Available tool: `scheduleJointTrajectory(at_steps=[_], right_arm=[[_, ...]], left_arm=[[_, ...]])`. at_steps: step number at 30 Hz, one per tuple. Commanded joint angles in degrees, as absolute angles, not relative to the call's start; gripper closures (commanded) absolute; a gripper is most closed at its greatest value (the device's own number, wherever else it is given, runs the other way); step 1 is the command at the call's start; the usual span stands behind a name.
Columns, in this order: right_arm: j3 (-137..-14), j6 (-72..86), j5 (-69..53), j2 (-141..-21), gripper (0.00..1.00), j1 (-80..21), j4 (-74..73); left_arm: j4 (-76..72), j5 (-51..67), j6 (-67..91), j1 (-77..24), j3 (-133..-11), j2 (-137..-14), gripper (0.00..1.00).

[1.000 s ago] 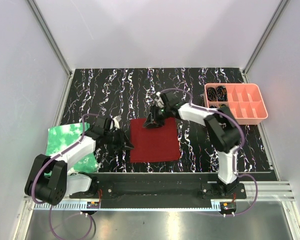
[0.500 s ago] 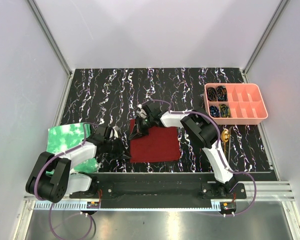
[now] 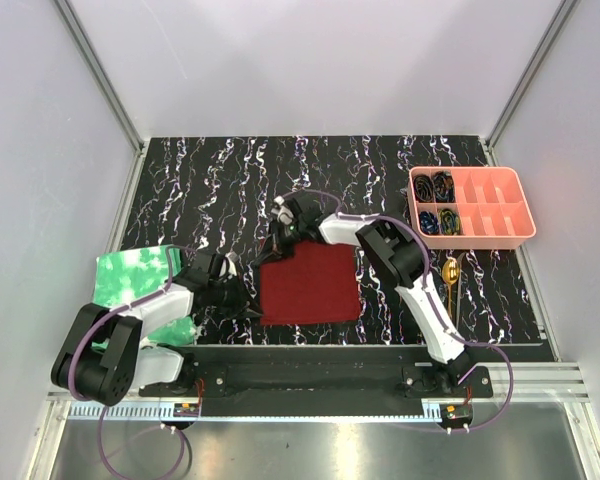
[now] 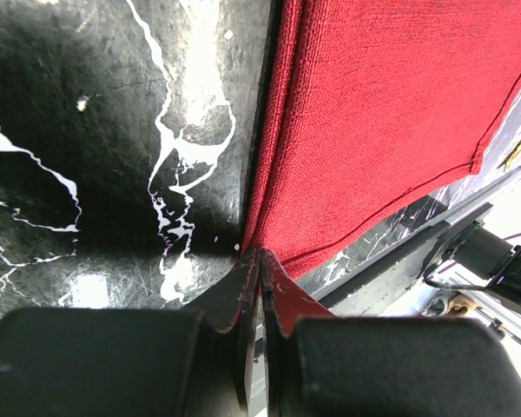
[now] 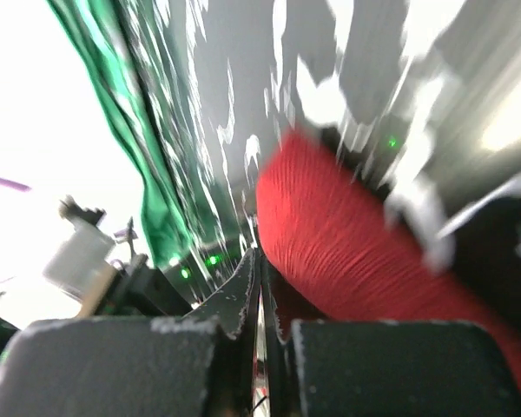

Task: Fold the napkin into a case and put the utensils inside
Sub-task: Smooth out the square-folded napkin at the center of the board.

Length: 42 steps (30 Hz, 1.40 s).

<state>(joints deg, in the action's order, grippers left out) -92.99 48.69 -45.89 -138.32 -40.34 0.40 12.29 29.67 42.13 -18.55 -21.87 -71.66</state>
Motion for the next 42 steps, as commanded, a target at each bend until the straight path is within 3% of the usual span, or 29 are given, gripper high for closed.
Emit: scheduleJointTrajectory(at_steps=[1,7,10,11,12,13,15,17,22,25,28,42], right_arm=[[-101.4,47.2,-48.0,-141.1,0.93,-35.2,-2.0],[-117.3,42.5,-48.9,-141.5,0.89,-32.0,-15.5],[-118.3,39.4,-45.6,-136.3,0.74,-30.9,-22.5],[-116.1,38.0,-41.1,-134.1,0.69,-30.3,-24.8],[-114.4,34.7,-38.1,-131.9,0.55,-30.2,-30.0],[-112.2,33.2,-34.8,-126.9,0.49,-30.2,-32.1],[-102.8,30.7,-26.6,-118.2,0.39,-30.2,-35.9],[-90.3,30.3,-21.4,-111.9,0.36,-30.2,-35.8],[-65.5,33.0,-17.9,-95.6,0.43,-30.2,-35.4],[-57.1,34.6,-19.0,-89.8,0.55,-30.1,-34.6],[-50.8,36.8,-17.3,-85.2,0.58,-30.2,-33.2],[-46.8,36.1,-17.5,-85.7,0.72,-30.2,-31.3]], left_arm=[[13.4,23.4,41.2,-18.9,-20.2,-70.8,0.92],[14.4,23.8,41.2,-19.7,-21.9,-66.3,0.89],[16.6,21.1,40.9,-19.8,-24.7,-62.9,0.80],[17.2,20.5,40.6,-19.8,-25.6,-60.7,0.78],[17.7,19.9,40.2,-19.8,-27.0,-59.5,0.75],[17.7,19.8,39.8,-19.8,-27.7,-58.7,0.73],[17.7,19.8,38.9,-20.3,-29.9,-57.7,0.68],[17.2,20.1,38.4,-21.5,-31.5,-59.3,0.64],[14.9,19.1,38.5,-26.0,-33.4,-64.7,0.55],[13.1,17.1,39.4,-27.2,-31.8,-66.0,0.51],[12.1,17.4,39.5,-27.2,-31.1,-66.4,0.51],[12.9,18.5,39.7,-27.2,-29.7,-65.9,0.54]])
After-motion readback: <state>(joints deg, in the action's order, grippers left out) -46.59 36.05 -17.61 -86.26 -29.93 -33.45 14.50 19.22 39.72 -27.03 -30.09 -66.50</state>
